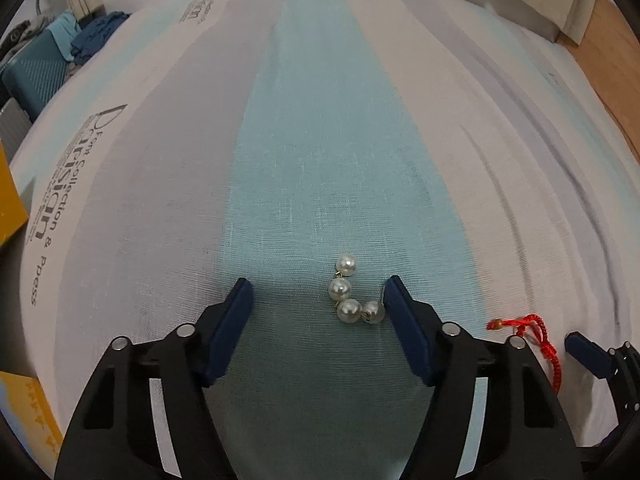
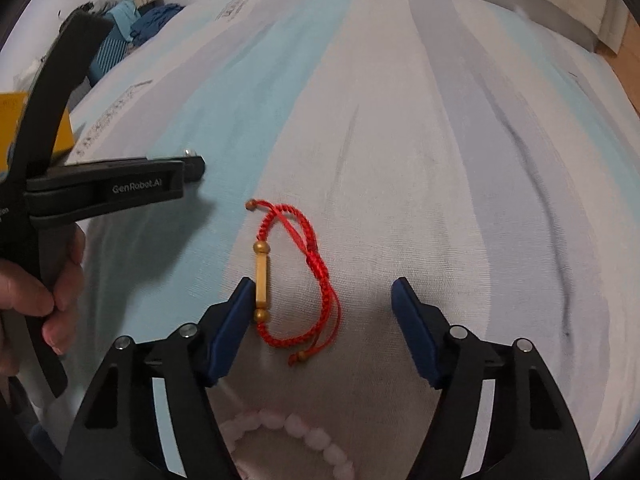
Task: Organize jewelry
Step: 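Grasp the pearl cluster with the left tool while the right tool grasps the red cord bracelet, then carry the pearls and red cord bracelet with both tools into the white box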
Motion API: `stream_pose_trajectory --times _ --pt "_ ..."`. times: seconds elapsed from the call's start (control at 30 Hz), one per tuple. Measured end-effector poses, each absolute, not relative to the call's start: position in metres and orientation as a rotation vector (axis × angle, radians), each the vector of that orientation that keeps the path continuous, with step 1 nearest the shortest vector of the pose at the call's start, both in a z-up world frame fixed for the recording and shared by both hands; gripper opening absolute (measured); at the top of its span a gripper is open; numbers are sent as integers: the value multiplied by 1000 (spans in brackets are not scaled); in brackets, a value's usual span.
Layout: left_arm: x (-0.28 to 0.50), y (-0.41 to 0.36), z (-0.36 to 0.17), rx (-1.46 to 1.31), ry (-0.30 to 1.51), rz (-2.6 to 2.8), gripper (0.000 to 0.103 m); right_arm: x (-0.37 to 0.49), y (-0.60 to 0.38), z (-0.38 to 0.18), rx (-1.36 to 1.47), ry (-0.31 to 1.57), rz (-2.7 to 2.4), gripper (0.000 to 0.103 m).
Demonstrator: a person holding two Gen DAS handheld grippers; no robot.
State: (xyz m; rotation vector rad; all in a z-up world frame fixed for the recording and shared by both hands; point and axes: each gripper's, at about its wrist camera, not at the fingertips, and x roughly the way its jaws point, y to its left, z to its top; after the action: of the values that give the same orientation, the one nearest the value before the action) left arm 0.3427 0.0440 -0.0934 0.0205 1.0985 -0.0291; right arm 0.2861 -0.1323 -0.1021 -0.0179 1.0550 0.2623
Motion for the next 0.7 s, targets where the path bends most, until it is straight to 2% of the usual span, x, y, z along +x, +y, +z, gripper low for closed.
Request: stream_pose_trajectory --times 0.1,0.17,0.23,0.3,0.37,0.4,0.7 --pt "340 43 -94 39 1087 -23 56 287 -135 -100 -19 1053 265 51" --pt "337 41 -92 42 1090 -22 48 288 -137 -100 -21 1052 261 36" --pt "336 41 -91 42 1095 -29 33 289 -138 -102 -9 1052 252 28" --pt "334 40 -89 41 1100 -37 22 291 -139 -102 5 1056 253 23" --pt "335 41 -89 36 1102 -40 14 294 -141 -102 23 1054 253 14" --pt "334 41 -89 34 1101 -40 11 295 -142 -101 30 1053 255 14" --pt "326 42 -77 18 1078 -50 10 293 -148 -96 56 1038 253 11"
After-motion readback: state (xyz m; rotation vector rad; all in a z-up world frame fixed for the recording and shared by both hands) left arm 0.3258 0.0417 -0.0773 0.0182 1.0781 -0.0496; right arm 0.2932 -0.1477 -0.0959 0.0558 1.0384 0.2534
